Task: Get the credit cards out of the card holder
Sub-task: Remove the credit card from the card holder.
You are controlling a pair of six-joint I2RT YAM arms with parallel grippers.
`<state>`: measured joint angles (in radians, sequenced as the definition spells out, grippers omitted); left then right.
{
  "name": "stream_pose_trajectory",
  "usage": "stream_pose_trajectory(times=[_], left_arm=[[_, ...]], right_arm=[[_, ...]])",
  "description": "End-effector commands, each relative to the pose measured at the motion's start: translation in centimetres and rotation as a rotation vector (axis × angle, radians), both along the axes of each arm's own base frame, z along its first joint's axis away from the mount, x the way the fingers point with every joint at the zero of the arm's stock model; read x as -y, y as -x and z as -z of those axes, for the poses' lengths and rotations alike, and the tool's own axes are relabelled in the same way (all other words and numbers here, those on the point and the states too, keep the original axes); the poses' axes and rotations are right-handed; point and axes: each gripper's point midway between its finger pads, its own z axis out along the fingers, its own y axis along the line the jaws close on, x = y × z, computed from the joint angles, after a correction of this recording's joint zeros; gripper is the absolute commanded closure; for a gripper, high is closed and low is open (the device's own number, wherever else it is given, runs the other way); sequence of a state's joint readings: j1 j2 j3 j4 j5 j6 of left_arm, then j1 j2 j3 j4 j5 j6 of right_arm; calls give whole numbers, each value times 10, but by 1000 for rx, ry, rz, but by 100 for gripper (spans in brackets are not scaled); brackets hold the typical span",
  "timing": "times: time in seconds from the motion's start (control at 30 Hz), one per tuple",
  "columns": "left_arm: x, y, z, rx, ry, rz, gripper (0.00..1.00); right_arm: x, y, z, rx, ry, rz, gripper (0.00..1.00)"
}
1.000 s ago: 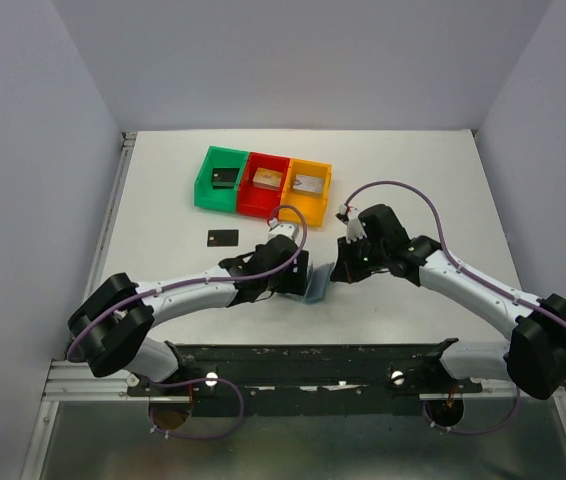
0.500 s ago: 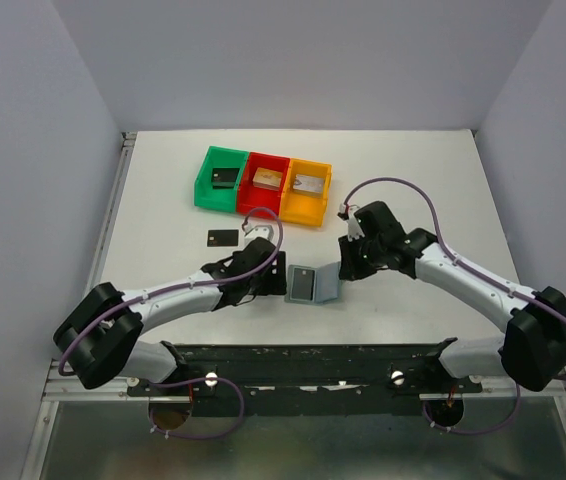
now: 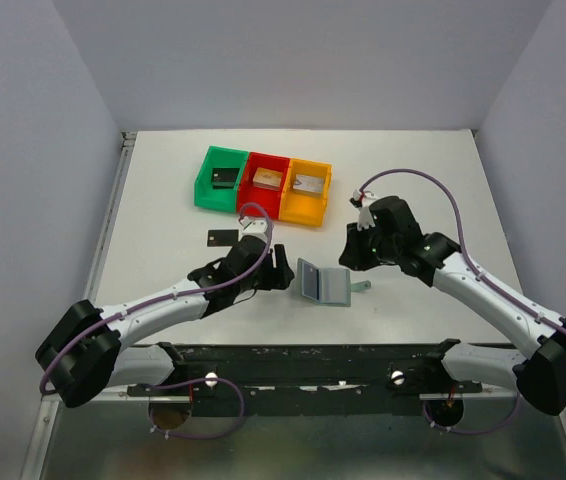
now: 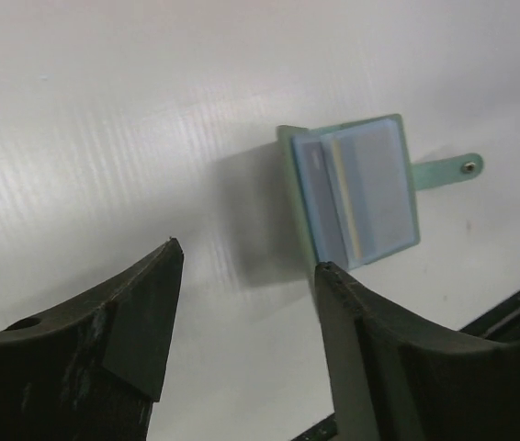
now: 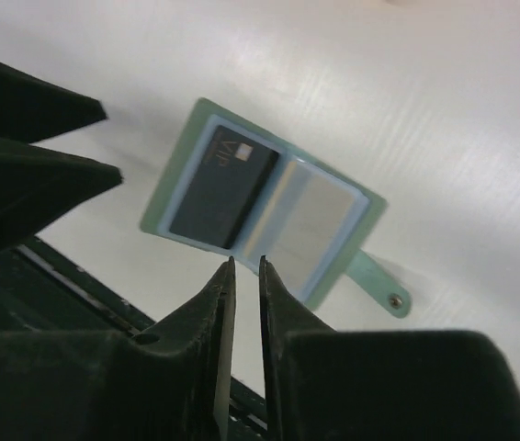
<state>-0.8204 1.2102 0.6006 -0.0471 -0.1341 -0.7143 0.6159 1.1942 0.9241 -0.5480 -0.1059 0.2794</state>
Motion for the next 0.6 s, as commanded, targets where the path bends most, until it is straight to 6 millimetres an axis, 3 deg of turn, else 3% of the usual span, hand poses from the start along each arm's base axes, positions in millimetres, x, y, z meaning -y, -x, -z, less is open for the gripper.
stream_pose_trajectory(times=[0.0,0.13,0.4,0.57], left_arm=[[37,1,-28,53,145,151,38],[45,0,-36,63,174,174,50],[66,-3,-56,85,240,233,53],[79,-2,-42,38,224,274,56]], right_arm=[[-40,6,-3,-44,-203,-91,81],[-48,5,24,-132,-203,-71,82],[-45,3,61,-195,-167,-12,82],[-41,5,74,-214,-145,1,81]])
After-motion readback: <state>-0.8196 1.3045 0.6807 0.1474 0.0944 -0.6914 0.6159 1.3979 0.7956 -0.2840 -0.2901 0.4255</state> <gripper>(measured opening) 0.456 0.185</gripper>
